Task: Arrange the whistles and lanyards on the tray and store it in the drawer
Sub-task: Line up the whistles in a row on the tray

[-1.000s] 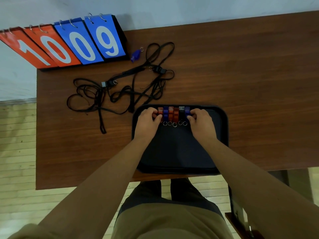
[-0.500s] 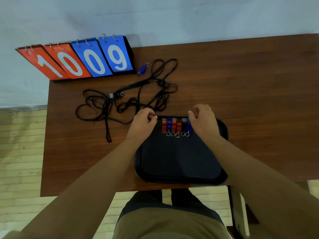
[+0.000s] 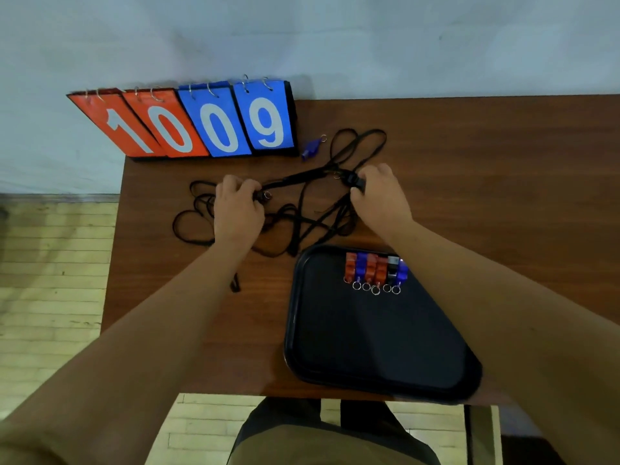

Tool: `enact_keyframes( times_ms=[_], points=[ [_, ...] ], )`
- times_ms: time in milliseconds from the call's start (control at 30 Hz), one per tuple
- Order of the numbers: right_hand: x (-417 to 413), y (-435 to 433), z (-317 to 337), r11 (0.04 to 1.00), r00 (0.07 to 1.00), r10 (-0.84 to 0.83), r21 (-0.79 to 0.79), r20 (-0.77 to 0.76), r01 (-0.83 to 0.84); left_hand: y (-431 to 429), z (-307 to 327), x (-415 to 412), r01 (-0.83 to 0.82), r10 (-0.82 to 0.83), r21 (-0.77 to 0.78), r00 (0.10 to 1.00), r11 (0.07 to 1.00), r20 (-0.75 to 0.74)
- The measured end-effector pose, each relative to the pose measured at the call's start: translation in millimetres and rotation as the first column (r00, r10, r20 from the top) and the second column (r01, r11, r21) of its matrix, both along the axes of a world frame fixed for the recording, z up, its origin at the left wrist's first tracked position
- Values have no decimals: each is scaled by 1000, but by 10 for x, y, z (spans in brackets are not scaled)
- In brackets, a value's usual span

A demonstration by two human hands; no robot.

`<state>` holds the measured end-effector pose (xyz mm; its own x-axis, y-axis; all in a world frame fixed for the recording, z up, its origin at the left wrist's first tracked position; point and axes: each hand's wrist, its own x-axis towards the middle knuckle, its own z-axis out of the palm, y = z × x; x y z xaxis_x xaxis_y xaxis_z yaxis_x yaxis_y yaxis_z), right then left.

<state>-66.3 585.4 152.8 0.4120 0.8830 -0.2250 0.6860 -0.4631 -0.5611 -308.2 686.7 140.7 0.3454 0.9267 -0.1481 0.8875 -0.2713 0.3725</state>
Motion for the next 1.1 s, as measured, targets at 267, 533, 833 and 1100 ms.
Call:
enact_keyframes(
  times_ms=[267,533,833,1100],
  points=[
    [-25,258,-214,987,994,34,-158,102,-17,129,-160,-102,29,-30,-90,1000,996,-8],
    [-61,173,-219,992,997,18,-129,70,-9,103,-72,-97,4,16,-156,992,988,127],
    [-98,-132,132,987,956,-156,-6,-250,159,-44,296,-84,19,33,-202,968,979,249],
    [-141,-361,389,972,874,-201,22,-442,234,-111,636,-73,-114,204,-246,904,962,377]
  ],
)
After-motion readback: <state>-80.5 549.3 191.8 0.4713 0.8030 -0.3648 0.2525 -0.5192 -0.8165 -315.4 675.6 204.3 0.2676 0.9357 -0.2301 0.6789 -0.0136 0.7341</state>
